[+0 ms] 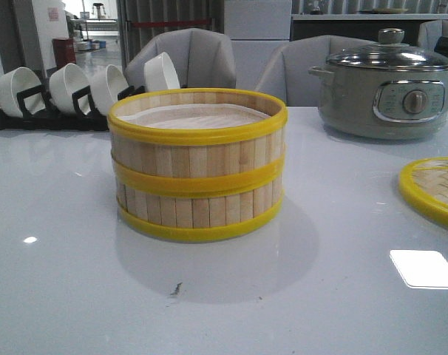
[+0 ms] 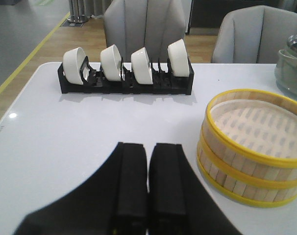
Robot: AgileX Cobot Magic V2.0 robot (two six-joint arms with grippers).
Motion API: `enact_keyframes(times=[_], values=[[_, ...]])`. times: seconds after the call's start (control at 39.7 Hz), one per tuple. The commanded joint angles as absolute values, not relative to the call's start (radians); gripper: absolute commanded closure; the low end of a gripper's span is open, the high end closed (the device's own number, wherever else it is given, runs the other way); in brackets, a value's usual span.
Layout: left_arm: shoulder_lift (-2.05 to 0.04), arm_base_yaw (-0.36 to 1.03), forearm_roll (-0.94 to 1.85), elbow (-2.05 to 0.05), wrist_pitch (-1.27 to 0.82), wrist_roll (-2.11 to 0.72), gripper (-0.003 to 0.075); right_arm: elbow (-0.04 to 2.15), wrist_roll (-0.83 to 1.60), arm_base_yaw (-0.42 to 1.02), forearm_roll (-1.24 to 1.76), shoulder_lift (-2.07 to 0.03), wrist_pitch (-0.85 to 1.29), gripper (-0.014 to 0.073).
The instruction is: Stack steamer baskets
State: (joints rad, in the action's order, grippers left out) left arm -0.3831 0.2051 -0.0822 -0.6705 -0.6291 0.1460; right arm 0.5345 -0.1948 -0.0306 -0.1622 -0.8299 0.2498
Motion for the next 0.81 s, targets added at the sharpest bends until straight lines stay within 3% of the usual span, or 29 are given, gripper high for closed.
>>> enact_keyframes(times=[0.0,0.23,0.28,0.38,0.43,0.78], values=[[-0.387,0.205,-0.087,-0.654,-0.517,0.158,0.0637,0.573,-0.192,-0.03,-0.166,-0.826,0.172,0.0273],[-0.387,0.205,-0.087,-0.616,-0.519,0.158,0.0637,0.573,-0.192,-0.03,-0.166,-0.826,0.174,0.0292],[-0.387,0.205,-0.087,-0.616,-0.522,0.158,0.0637,0.573,-0.192,-0.03,-0.165,-0.826,0.184,0.0356],[-0.387,0.205,-0.087,-0.616,-0.522,0.158,0.0637,0.573,-0.192,-0.03,-0.164,-0.826,0.227,0.0578],[-0.387,0.205,-0.087,-0.616,-0.522,0.158,0.0637,0.573,-0.192,-0.03,-0.164,-0.826,0.241,0.0534],[-0.387,0.205,-0.087,-0.616,-0.522,0.158,0.0637,0.573,-0.192,-0.03,-0.155,-0.826,0.267,0.0544]])
